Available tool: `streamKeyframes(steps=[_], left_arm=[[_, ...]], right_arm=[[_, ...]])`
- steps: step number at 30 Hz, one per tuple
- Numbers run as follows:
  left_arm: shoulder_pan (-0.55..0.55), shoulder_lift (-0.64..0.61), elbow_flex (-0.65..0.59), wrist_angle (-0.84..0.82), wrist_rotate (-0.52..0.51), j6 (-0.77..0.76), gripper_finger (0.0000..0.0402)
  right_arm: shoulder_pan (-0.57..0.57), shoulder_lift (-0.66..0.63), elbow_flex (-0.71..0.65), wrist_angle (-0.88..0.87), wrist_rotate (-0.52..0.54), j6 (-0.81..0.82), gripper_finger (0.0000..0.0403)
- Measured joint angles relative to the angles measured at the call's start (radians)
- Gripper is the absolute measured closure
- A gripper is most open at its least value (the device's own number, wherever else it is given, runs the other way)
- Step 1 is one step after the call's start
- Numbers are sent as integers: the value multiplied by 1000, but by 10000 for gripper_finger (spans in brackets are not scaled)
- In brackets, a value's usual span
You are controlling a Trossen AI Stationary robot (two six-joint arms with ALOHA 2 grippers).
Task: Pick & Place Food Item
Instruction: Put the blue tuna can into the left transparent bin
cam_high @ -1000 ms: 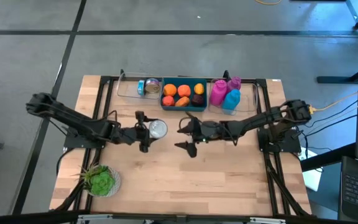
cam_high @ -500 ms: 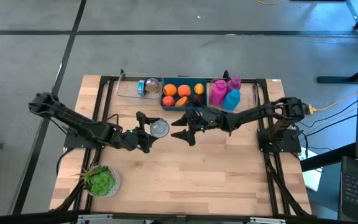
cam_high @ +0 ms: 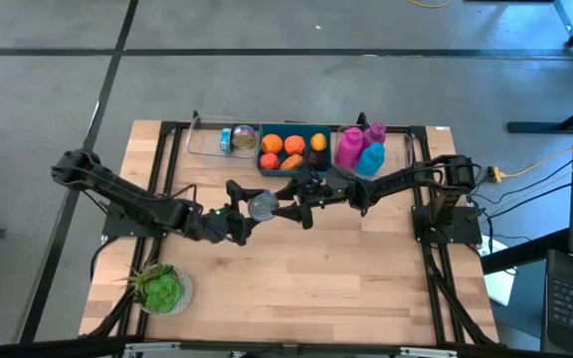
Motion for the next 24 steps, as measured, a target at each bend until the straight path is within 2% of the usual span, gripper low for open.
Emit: streamKeyframes(steps=[9, 14, 21, 24], left_arm=[[19, 14, 22, 0, 46, 10, 59], [18, 14, 22, 2, 48, 3, 59], [19, 14, 22, -7, 59, 13, 59], [18, 14, 22, -7, 59, 22, 59]], right_arm=[[0, 1, 0, 0, -4, -19, 101], [0, 1, 0, 0, -4, -32, 149], [0, 1, 0, -4, -9, -37, 251], [0, 2, 0, -4, -11, -34, 255]])
